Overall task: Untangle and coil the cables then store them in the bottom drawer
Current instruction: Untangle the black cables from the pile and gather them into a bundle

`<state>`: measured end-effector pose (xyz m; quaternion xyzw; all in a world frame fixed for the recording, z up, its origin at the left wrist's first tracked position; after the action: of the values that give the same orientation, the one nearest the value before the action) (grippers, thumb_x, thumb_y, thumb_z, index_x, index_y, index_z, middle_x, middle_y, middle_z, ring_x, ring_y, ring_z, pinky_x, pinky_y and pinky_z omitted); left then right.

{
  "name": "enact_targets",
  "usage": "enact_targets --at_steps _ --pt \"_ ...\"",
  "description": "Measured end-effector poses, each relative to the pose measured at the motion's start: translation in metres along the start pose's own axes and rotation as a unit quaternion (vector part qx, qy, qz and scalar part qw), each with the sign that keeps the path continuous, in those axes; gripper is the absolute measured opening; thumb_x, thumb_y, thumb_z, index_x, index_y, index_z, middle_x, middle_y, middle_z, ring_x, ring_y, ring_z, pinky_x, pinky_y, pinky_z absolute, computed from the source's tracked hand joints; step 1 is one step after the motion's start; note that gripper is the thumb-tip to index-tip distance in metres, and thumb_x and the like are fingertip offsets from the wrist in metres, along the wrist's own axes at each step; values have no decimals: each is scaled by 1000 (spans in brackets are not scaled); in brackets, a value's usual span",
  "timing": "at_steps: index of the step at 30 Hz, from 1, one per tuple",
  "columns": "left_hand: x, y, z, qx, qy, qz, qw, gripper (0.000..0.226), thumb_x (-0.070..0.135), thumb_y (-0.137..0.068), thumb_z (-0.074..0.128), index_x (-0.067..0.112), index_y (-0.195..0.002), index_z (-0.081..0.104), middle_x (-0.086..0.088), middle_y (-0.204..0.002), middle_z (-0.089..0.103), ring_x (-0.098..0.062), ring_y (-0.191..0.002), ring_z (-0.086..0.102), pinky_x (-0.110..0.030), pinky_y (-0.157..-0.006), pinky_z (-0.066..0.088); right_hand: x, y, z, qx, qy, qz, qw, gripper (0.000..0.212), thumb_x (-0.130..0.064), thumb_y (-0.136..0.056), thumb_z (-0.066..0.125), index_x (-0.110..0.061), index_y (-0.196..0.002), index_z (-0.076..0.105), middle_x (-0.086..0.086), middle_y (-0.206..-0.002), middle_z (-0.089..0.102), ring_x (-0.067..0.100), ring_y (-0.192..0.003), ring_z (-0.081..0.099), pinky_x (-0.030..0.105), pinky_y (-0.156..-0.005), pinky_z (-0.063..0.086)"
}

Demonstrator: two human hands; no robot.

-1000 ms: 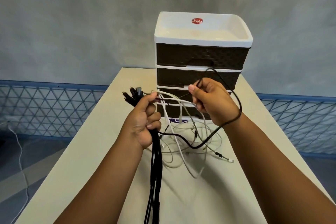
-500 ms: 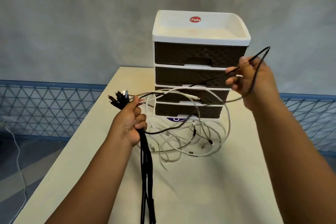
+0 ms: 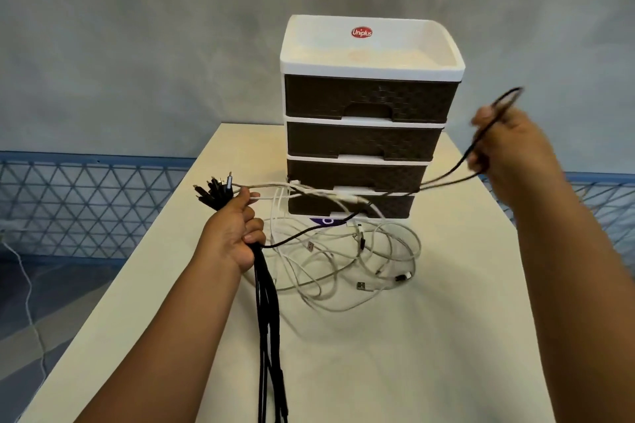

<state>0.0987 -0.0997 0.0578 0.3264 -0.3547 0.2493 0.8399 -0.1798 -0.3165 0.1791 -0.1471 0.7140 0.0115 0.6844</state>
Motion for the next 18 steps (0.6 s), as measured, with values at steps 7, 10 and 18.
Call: enact_targets --at_steps 7,10,18 --pt "-4 1 3 -7 -25 8 1000 28 36 -101 47 17 -80 52 10 -39 23 -2 -29 17 -15 -26 13 88 59 9 -455 144 222 850 50 -41 -95 44 -2 -117 67 28 -96 65 39 -92 66 49 -89 55" --pt "-5 1 0 -5 -29 7 1000 29 37 -100 48 17 -80 52 11 -39 22 -2 -29 17 -15 -26 13 109 76 13 -472 126 328 809 71 -51 -101 29 8 -115 65 32 -104 66 43 -96 65 50 -89 51" --pt "-9 3 4 -16 -38 5 999 28 38 -100 49 18 -80 51 10 -39 21 -2 -29 17 -14 -26 13 125 84 80 -279 627 -22 727 22 -38 -89 63 -24 -106 65 0 -116 59 26 -113 52 43 -96 40"
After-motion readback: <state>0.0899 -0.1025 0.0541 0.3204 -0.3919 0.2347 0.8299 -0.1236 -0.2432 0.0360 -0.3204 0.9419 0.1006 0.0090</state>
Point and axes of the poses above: each hand's wrist, its own y-axis away from the middle knuckle, its own z-axis out of the palm, x = y × z, the point moved 4 cm from there along -y, towards the middle knuckle
